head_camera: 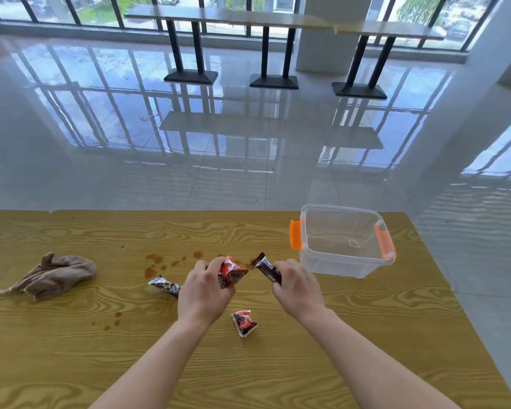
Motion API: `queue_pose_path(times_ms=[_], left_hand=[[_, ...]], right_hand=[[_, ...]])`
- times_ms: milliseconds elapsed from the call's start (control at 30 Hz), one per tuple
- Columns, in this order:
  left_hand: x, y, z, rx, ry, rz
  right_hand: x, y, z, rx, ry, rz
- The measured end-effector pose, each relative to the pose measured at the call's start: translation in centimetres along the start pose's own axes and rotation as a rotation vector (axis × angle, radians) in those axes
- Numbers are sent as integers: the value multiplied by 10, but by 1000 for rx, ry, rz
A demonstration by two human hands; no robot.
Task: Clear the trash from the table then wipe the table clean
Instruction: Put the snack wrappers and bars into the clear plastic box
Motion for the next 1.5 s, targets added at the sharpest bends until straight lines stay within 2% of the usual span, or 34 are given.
queue_pose_path(times_ms=[300, 367, 633, 1133, 1500], left_hand=[[-22, 53, -43, 120, 64, 66], [-17, 94, -54, 225, 64, 77], [-1, 152, -81, 322, 37, 82], [69, 219, -130, 435, -130, -49], [117, 250, -152, 603, -210, -377]], right_hand=[[-67, 16, -23, 69, 157, -54], [-100, 44, -22, 150, 225, -65], [-132, 92, -31, 272, 267, 19], [-125, 165, -74, 395, 59, 84], [-108, 189, -112, 383, -35, 146]])
Point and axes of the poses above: each hand's wrist, its own z-axis away from the middle knuckle, its own x-axis out of the palm, y = z × x, the point moved 5 cm from there along -z, towards the middle knuckle, and after that the axes turned 6 degrees about x, right-handed, at the moved point
